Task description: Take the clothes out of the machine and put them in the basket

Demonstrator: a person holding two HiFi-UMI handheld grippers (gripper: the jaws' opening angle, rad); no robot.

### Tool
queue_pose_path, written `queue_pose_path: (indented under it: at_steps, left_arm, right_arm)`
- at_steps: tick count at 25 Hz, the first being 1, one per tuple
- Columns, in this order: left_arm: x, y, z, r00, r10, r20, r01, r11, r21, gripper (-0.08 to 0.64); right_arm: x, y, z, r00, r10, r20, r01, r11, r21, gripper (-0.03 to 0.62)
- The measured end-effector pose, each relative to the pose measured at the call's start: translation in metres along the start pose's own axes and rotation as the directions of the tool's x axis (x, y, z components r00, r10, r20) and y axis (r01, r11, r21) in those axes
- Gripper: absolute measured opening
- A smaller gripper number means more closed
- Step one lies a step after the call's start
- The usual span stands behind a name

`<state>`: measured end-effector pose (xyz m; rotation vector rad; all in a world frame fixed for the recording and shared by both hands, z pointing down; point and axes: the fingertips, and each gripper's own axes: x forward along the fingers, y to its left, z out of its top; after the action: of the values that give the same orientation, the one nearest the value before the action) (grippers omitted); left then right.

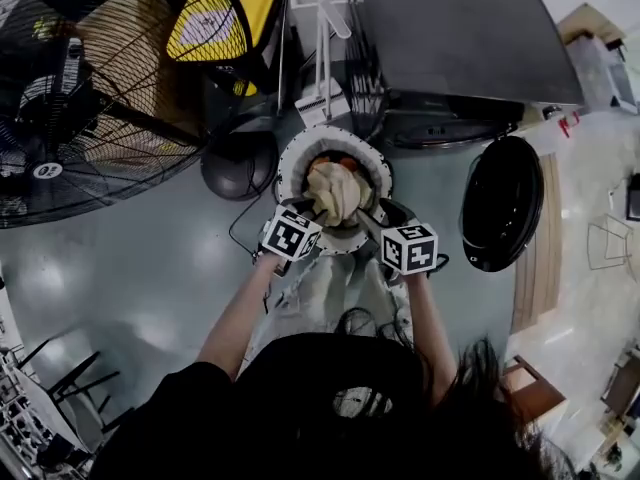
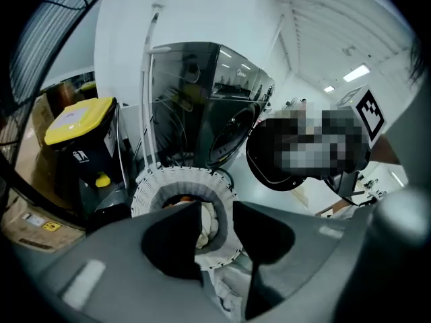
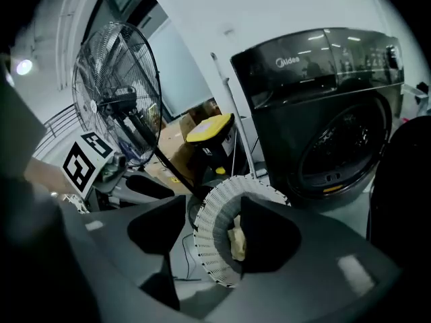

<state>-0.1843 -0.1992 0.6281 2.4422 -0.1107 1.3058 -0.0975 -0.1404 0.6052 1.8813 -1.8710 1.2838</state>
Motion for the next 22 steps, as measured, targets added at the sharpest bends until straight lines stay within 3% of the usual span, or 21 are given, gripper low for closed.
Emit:
queue_pose_path:
  at_steps: [14, 22]
  left_arm:
    - [-0.055, -0.049, 0.052, 0.983, -0.068, 0.173, 0.061, 0.997, 0.041, 0.133]
    - [-0.088, -0.113, 0.089, 0.947, -0.11, 0.302, 0.098, 0.994, 0.053, 0.132]
  right_arm:
    - [-0.104, 0.028, 0.054, 0.973, -0.028, 0.231, 0.019, 0.999, 0.043, 0.199]
    - [-0.168, 0.031, 0.066, 0.947, -0.016, 0.32, 0.01, 1.0, 0.021, 0.149]
